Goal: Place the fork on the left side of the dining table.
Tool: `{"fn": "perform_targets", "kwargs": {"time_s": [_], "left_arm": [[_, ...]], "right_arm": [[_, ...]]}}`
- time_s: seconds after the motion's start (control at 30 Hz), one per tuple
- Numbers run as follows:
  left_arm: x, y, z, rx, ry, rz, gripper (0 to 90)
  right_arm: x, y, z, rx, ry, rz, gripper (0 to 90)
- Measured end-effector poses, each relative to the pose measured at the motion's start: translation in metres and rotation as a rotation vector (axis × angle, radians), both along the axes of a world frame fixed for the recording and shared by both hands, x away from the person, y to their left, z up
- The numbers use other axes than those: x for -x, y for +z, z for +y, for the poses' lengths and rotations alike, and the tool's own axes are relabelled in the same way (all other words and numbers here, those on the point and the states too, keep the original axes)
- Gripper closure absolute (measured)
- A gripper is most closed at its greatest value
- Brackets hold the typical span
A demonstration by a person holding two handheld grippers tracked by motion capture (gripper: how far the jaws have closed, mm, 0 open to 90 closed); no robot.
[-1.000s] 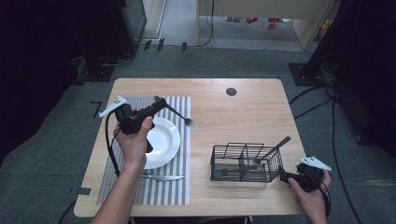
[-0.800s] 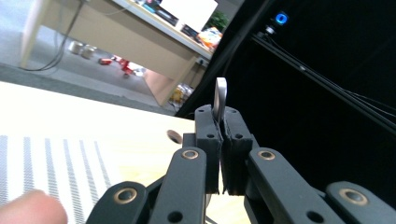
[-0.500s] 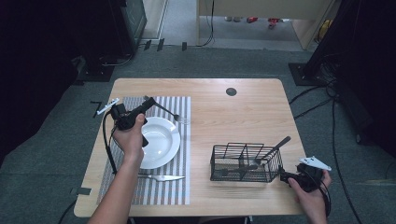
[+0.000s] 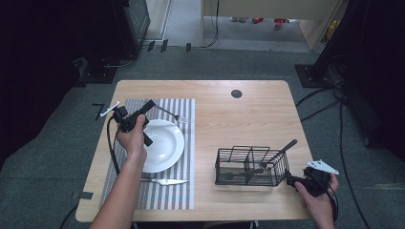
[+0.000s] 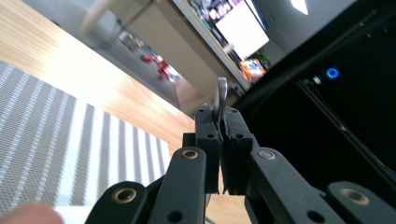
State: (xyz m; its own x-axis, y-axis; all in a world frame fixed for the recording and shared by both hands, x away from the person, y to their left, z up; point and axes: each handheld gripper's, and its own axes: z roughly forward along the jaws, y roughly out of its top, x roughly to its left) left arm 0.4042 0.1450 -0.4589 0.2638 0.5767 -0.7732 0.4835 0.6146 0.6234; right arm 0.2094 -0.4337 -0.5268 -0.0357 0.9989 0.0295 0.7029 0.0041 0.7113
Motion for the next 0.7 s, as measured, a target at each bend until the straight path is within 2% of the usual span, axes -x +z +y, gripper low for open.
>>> {"fn": "perform_targets", "kwargs": {"time_s": [0.03, 0.07, 0.1, 0.23, 0.33, 0.43, 0.47, 0.57, 0.7], "left_arm": [[0.0, 0.0, 0.0, 0.0, 0.0, 0.0, 88.5], [-0.001, -0.005, 0.0, 0.016, 0.032, -0.015, 88.5], [-0.002, -0.006, 0.0, 0.023, 0.043, -0.019, 88.6], [-0.004, -0.011, 0.0, 0.039, 0.077, -0.017, 88.5], [-0.007, -0.017, -0.001, 0.064, 0.127, -0.014, 88.4], [-0.01, -0.02, -0.001, 0.07, 0.138, -0.007, 88.2], [-0.012, -0.023, -0.001, 0.085, 0.153, 0.008, 87.8], [-0.015, -0.026, -0.001, 0.083, 0.169, 0.022, 87.7], [-0.022, -0.036, 0.0, 0.062, 0.194, 0.063, 87.6]], "right_arm": [[0.0, 0.0, 0.0, 0.0, -0.001, 0.0, 1.1], [0.0, 0.0, 0.0, 0.0, 0.0, 0.0, 1.1], [0.0, 0.0, 0.0, 0.0, 0.0, 0.0, 1.0], [0.0, 0.0, 0.0, 0.0, 0.0, 0.0, 1.1], [0.0, 0.0, 0.0, 0.0, 0.0, 0.0, 1.1], [0.0, 0.0, 0.0, 0.0, -0.001, 0.0, 1.1], [0.0, 0.0, 0.0, 0.0, 0.0, 0.0, 1.1], [0.0, 0.0, 0.0, 0.0, 0.0, 0.0, 1.1], [0.0, 0.0, 0.0, -0.001, 0.0, 0.0, 1.0]]}}
